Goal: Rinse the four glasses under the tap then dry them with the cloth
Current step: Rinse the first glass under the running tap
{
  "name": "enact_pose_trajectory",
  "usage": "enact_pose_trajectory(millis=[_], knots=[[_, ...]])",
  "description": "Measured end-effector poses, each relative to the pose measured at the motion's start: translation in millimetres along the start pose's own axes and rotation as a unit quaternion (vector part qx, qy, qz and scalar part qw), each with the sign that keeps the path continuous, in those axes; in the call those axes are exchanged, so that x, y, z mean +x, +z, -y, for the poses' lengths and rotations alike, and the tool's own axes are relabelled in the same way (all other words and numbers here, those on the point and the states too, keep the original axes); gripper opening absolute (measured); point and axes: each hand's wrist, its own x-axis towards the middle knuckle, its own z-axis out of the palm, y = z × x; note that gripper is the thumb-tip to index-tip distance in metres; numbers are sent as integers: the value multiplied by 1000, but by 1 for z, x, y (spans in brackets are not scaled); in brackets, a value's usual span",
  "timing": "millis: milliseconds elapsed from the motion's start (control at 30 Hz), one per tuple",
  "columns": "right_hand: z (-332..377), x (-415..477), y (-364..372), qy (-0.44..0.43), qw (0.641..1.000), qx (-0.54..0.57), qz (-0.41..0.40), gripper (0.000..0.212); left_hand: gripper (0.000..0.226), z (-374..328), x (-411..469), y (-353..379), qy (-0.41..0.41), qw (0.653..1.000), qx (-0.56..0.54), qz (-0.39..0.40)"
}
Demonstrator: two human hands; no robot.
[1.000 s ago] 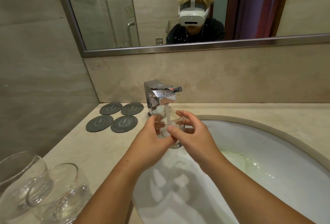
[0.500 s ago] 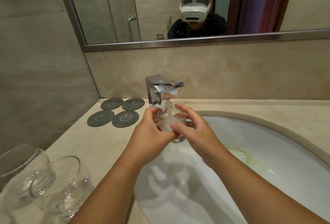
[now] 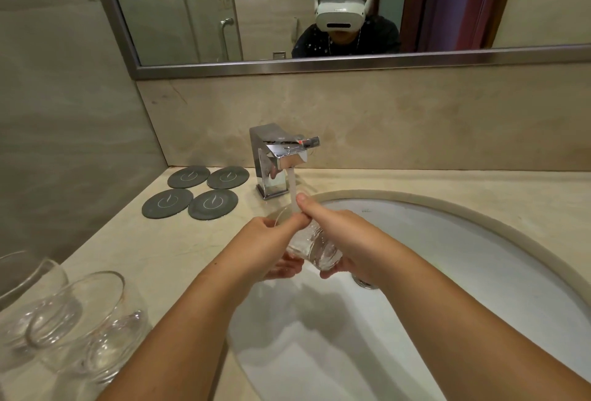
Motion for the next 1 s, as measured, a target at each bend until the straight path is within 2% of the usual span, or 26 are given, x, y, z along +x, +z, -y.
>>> enact_pose_trajectory(millis=[267,333,467,533,633,700,833,867,933,1000], knots=[[7,-13,-8,72,995,-57,24,54,42,2,-7,1,-54,997,-1,61],[9,-16,-11,81,993,-87,28,60,43,2,-8,2,-76,994,1,81],[14,-17,-18,77,988,-131,31,70,60,1,-11,2,-102,987,-50,117],[16,-16,-20,67,986,-145,41,67,61,0,-11,3,-99,986,-61,120],[17,-17,-23,45,988,-126,77,57,47,-1,-9,5,-58,992,-55,98],[15,-14,-27,23,989,-116,94,58,45,0,-6,4,-16,995,-47,82],[6,-5,-36,-17,991,-106,82,59,91,4,-2,0,49,997,-21,64],[5,-3,-39,-21,992,-88,84,54,99,4,-3,0,66,996,-3,58],[4,-4,-43,-27,993,-83,85,35,108,5,-3,0,105,992,59,49],[4,-3,-48,-28,991,-117,66,38,108,6,-3,1,138,983,113,38]])
